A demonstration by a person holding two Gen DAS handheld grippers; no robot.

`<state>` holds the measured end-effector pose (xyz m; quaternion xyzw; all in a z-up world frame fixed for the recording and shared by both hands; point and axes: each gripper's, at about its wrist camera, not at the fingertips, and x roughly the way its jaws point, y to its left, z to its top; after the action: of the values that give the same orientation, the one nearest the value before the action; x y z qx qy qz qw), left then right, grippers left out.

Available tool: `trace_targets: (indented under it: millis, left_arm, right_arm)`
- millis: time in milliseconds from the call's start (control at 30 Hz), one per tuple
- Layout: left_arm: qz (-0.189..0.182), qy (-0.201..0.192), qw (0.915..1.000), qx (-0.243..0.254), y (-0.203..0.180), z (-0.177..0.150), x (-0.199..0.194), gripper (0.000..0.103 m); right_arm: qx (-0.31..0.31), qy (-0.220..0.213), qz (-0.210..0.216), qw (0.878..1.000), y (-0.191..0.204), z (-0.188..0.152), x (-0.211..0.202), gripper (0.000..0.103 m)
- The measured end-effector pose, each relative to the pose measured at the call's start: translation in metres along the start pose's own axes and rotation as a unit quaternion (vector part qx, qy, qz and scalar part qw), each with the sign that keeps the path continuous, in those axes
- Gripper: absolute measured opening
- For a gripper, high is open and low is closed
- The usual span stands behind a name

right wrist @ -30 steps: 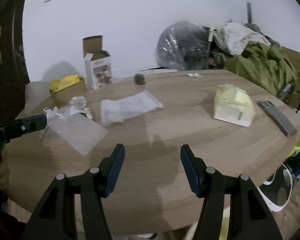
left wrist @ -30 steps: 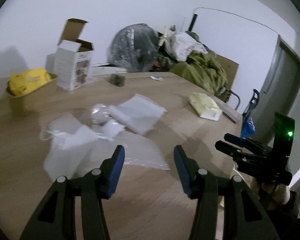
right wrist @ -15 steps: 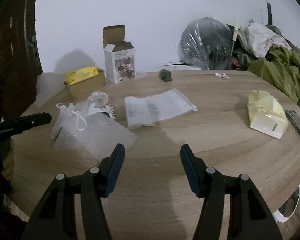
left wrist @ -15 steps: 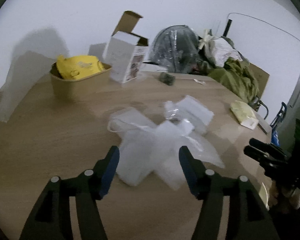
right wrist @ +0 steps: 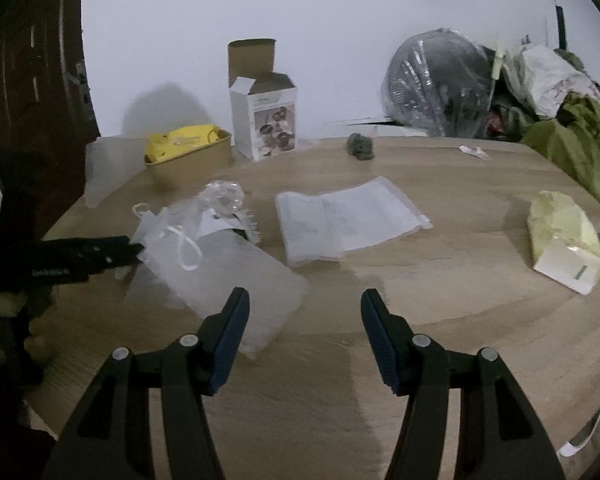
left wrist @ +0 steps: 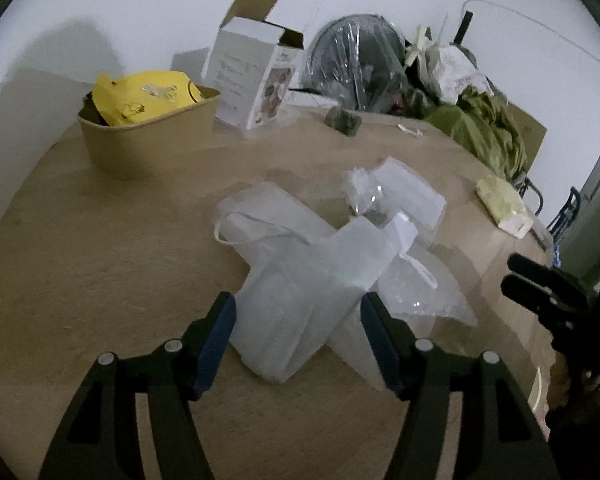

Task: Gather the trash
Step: 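Grasp the white face mask with the left tool while the right tool grasps the bubble-wrap bag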

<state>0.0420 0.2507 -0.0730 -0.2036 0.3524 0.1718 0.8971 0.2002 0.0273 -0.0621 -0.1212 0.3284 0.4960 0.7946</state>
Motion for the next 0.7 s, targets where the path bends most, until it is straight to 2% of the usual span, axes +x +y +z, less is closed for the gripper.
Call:
trace_targets:
  millis: [33, 67, 100, 200, 300, 533, 700]
  left_arm:
    - [-0.003, 0.001, 1.0, 0.004, -0.001, 0.0, 0.0, 0.064]
    - [-0.004, 0.002, 1.0, 0.008, -0.002, 0.0, 0.0, 0.057]
    - [-0.007, 0.006, 0.9999, 0.013, -0.004, -0.001, 0.001, 0.045]
    - [-0.014, 0.01, 0.9997, 0.017, -0.005, -0.002, 0.0, 0.025]
    - [-0.016, 0.001, 0.9996, 0.025, -0.005, -0.005, -0.006, 0.016]
    - [0.001, -0.033, 0.9988, 0.037, -0.003, -0.013, -0.033, 0.012]
    - [0.004, -0.052, 0.9981, 0.033, -0.001, -0.014, -0.05, 0.012]
  right_arm:
    - [0.0, 0.003, 0.003, 1.0, 0.002, 0.001, 0.003, 0.058]
    - [-0.001, 0.006, 0.007, 1.0, 0.004, 0.003, 0.007, 0.061]
    - [-0.003, 0.01, 0.008, 1.0, 0.007, 0.005, 0.011, 0.061]
    - [-0.015, 0.025, 0.014, 0.999, 0.019, 0.01, 0.025, 0.062]
    - [-0.022, 0.042, 0.019, 0.999, 0.032, 0.012, 0.04, 0.062]
    - [-0.036, 0.099, 0.018, 0.994, 0.05, 0.009, 0.07, 0.062]
    - [-0.053, 0.105, 0.004, 0.993, 0.058, 0.006, 0.072, 0.061]
